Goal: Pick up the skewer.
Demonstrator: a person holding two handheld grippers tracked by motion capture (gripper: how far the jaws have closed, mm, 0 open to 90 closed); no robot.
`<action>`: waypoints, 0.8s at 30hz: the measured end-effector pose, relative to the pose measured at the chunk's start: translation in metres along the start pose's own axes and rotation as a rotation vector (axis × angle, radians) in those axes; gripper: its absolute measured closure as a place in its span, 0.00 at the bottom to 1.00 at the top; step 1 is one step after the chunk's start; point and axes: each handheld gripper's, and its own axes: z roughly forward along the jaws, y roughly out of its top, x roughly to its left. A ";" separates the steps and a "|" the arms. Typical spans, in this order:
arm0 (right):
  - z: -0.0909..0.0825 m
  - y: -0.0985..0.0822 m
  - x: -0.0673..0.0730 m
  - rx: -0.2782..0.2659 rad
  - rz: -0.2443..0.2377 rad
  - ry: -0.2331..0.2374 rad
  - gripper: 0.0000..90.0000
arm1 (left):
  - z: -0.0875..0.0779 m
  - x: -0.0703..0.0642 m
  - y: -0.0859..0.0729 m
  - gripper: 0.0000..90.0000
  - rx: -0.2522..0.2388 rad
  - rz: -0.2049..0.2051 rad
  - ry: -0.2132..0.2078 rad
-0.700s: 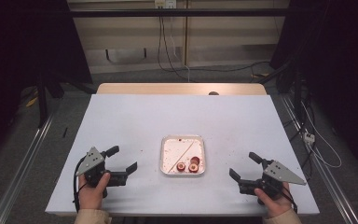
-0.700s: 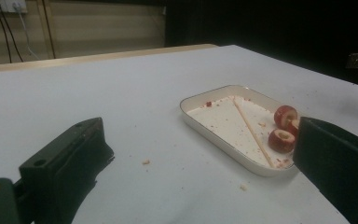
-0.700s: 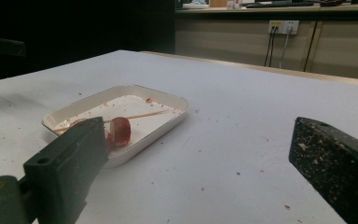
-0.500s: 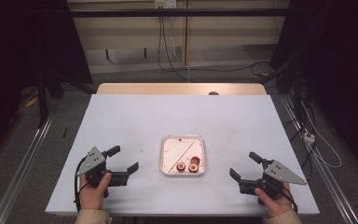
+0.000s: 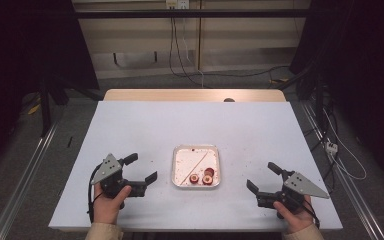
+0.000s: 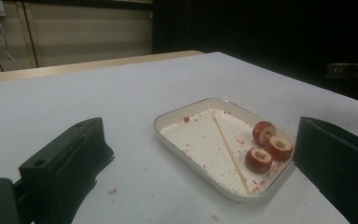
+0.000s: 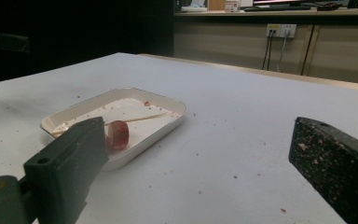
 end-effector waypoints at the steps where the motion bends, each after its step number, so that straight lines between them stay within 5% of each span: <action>1: 0.000 0.000 0.000 -0.002 -0.003 0.001 0.04 | 0.002 -0.001 0.001 0.03 0.005 -0.001 -0.001; 24: -0.002 -0.001 0.000 0.004 -0.008 -0.005 0.04 | 0.048 -0.024 0.013 0.04 0.080 -0.009 -0.040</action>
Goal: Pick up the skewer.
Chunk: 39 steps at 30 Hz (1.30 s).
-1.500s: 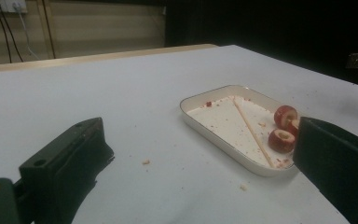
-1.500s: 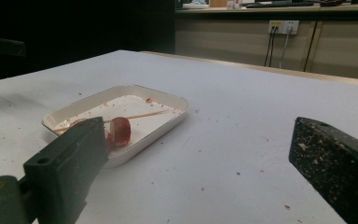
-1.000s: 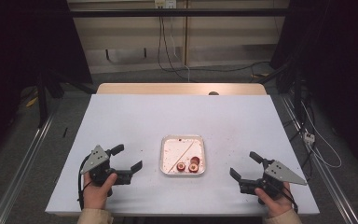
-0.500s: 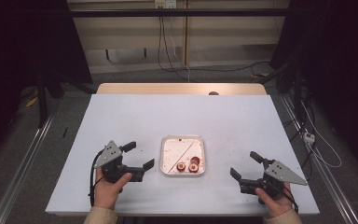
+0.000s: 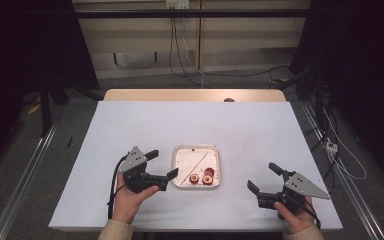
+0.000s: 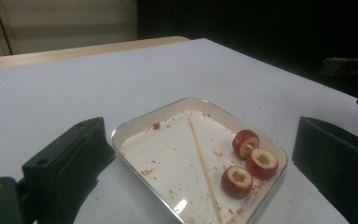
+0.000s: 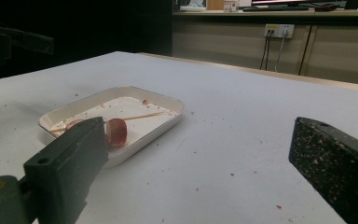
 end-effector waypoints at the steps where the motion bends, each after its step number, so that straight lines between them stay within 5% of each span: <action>1: 0.000 0.000 0.000 -0.001 0.000 0.000 0.04 | 0.001 -0.001 0.001 0.04 0.002 -0.004 0.004; 28: 0.005 0.001 0.001 -0.002 0.004 0.009 0.04 | 0.033 -0.010 0.009 0.12 0.082 0.023 -0.018; 39: 0.002 0.001 -0.001 0.002 0.010 -0.002 0.05 | 0.051 -0.015 0.012 0.31 0.214 -0.020 -0.064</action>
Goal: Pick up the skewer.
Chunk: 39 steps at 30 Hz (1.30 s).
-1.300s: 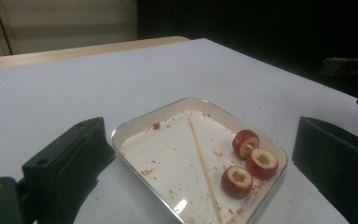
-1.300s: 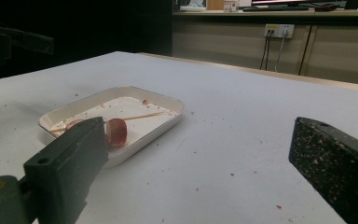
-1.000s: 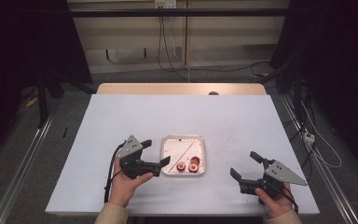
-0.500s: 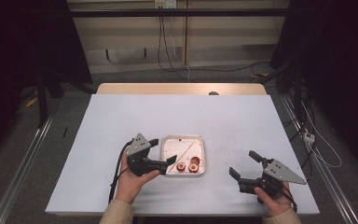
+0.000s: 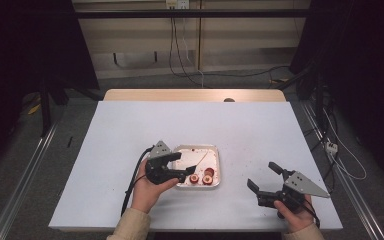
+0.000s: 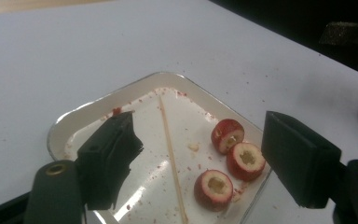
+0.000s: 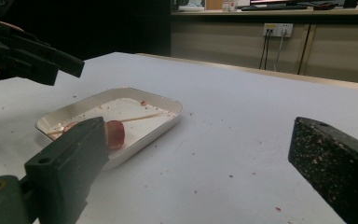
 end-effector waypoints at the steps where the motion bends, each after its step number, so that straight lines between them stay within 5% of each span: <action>1: 0.000 0.000 0.000 0.001 0.000 0.001 0.05 | 0.002 -0.001 0.000 0.33 0.012 -0.005 0.003; 10: 0.000 0.000 0.000 -0.003 0.002 0.002 0.05 | 0.009 -0.001 0.003 0.49 0.070 0.007 0.002; 16: -0.001 0.000 0.000 -0.005 -0.001 0.003 0.04 | 0.013 0.001 0.002 0.52 0.157 0.026 0.049; 23: -0.001 0.001 0.000 -0.008 -0.002 0.001 0.04 | 0.016 0.005 0.002 0.63 0.231 -0.031 0.070; 25: -0.001 0.001 -0.001 -0.009 -0.002 0.002 0.04 | 0.018 0.004 0.003 0.70 0.261 0.003 0.079; 31: -0.001 0.001 0.000 -0.008 0.000 0.002 0.04 | 0.031 0.002 0.004 0.80 0.340 0.013 0.085; 39: -0.002 0.001 -0.001 -0.012 0.002 0.001 0.04 | 0.042 0.001 0.009 0.83 0.361 0.022 0.085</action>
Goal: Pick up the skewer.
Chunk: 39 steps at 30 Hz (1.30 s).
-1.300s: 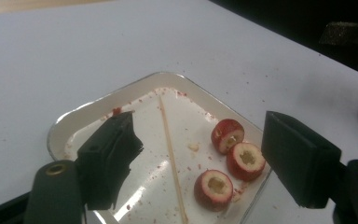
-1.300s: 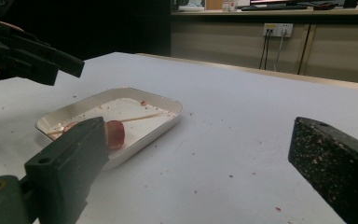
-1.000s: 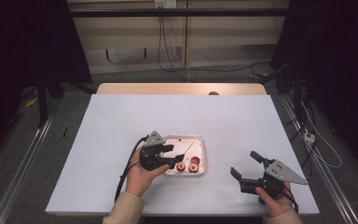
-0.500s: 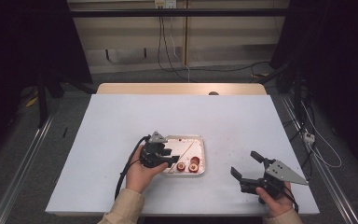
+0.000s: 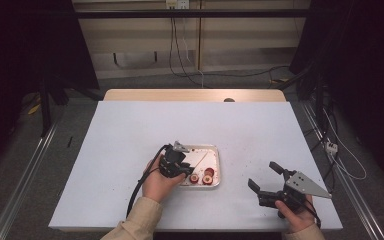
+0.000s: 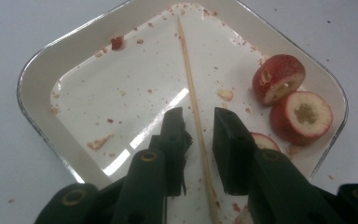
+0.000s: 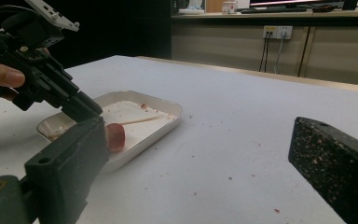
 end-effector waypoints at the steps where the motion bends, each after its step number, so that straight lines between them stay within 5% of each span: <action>1: 0.000 0.000 0.000 -0.001 0.003 -0.001 0.04 | 0.001 0.000 0.001 0.83 0.006 0.001 -0.003; 10: -0.001 0.000 -0.001 -0.002 0.005 -0.002 0.04 | 0.007 -0.001 0.005 0.89 0.052 0.024 0.021; 15: -0.001 0.000 -0.002 -0.007 0.010 -0.006 0.04 | 0.003 0.002 0.009 0.97 0.120 0.023 0.076; 19: -0.002 0.000 -0.002 -0.008 0.005 -0.005 0.04 | 0.003 0.007 0.009 0.98 0.119 -0.023 0.057; 25: -0.002 0.000 -0.002 -0.007 0.009 -0.006 0.04 | 0.003 0.004 0.010 0.93 0.124 0.000 0.068; 39: -0.001 0.000 -0.003 0.001 0.010 -0.007 0.04 | 0.003 0.003 0.005 1.00 0.083 -0.118 0.050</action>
